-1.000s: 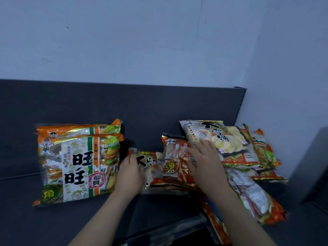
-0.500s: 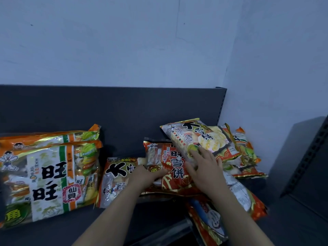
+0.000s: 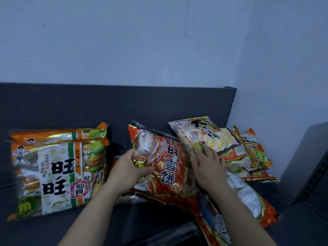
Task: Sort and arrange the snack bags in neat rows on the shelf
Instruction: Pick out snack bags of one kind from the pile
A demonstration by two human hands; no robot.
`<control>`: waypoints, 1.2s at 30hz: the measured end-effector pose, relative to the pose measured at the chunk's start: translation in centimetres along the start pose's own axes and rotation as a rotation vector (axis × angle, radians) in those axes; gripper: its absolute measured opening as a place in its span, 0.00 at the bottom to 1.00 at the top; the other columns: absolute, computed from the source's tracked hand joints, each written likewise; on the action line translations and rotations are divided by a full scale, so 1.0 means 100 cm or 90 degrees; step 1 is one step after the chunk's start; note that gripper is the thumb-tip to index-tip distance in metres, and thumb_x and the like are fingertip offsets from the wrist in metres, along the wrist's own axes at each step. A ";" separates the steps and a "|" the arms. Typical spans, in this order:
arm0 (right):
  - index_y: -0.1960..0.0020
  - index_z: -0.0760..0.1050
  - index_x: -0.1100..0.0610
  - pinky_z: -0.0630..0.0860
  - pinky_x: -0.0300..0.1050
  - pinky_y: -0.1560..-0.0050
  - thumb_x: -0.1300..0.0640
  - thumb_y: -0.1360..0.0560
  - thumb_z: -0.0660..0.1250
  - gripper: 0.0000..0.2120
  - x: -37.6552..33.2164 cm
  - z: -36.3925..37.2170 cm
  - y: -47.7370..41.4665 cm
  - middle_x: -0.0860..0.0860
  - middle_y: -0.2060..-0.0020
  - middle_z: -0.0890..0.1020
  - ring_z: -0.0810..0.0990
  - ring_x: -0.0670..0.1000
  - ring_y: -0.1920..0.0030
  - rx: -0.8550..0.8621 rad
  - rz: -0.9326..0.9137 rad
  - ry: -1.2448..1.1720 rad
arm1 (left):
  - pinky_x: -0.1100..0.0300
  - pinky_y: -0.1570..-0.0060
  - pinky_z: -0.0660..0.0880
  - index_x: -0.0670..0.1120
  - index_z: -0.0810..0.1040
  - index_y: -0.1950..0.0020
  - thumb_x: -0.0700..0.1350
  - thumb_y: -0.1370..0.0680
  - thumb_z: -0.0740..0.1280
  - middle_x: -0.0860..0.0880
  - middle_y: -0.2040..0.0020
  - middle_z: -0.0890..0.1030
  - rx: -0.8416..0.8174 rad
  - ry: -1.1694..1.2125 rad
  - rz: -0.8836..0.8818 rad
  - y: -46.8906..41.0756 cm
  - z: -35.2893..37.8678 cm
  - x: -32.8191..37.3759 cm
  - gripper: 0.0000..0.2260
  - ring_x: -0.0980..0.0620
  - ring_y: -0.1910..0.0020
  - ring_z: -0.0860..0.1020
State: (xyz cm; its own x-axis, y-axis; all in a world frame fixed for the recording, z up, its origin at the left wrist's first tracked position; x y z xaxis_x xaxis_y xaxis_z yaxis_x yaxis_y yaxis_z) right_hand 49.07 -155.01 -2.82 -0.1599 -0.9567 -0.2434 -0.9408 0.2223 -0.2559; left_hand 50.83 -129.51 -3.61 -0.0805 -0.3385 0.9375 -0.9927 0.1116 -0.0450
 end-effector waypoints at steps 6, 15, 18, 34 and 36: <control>0.28 0.65 0.49 0.55 0.61 0.27 0.44 0.18 0.48 0.21 -0.013 0.030 0.001 0.52 0.27 0.64 0.59 0.57 0.26 -0.045 -0.026 -0.011 | 0.60 0.62 0.78 0.49 0.74 0.52 0.44 0.31 0.78 0.54 0.59 0.83 0.075 -0.040 0.010 0.040 -0.048 -0.009 0.16 0.63 0.64 0.81; 0.38 0.75 0.47 0.74 0.48 0.44 0.31 0.24 0.49 0.29 -0.063 0.007 0.039 0.45 0.46 0.81 0.78 0.48 0.44 -0.043 -0.063 -0.401 | 0.56 0.53 0.80 0.43 0.70 0.51 0.44 0.32 0.79 0.56 0.54 0.83 0.109 0.010 0.056 0.072 -0.077 -0.019 0.20 0.59 0.53 0.81; 0.30 0.68 0.44 0.74 0.48 0.40 0.22 0.33 0.56 0.39 -0.081 0.000 0.068 0.43 0.38 0.76 0.75 0.48 0.38 -0.080 -0.039 -0.505 | 0.66 0.64 0.76 0.39 0.70 0.48 0.41 0.30 0.77 0.68 0.58 0.80 0.098 0.033 0.082 0.084 -0.085 -0.016 0.20 0.66 0.55 0.80; 0.27 0.56 0.42 0.79 0.36 0.54 0.42 0.39 0.77 0.47 -0.254 -0.001 0.195 0.35 0.42 0.73 0.76 0.36 0.49 -0.055 -0.089 -0.696 | 0.58 0.51 0.81 0.61 0.74 0.36 0.54 0.29 0.73 0.59 0.44 0.83 0.099 0.228 0.102 0.207 -0.234 -0.059 0.22 0.56 0.44 0.81; 0.28 0.59 0.44 0.80 0.35 0.58 0.42 0.39 0.77 0.45 -0.286 0.011 0.203 0.38 0.43 0.76 0.79 0.36 0.49 -0.084 -0.104 -0.715 | 0.61 0.55 0.81 0.62 0.75 0.39 0.50 0.27 0.71 0.61 0.47 0.83 0.136 0.218 0.096 0.222 -0.263 -0.069 0.18 0.58 0.48 0.82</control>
State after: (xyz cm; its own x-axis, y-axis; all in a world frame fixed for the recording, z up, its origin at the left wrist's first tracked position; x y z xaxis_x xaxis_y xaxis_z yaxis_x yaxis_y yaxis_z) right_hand 34.86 -122.91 -2.06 0.2626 -0.2492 -0.9322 -0.9604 0.0253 -0.2773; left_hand 31.67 -100.13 -2.02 -0.2274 0.0004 0.9738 -0.9713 -0.0722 -0.2268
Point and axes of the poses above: each hand's wrist, its own y-axis away from the middle knuckle, its own z-axis out of the palm, x = y × z, the point moved 10 cm from there along -y, towards the middle knuckle
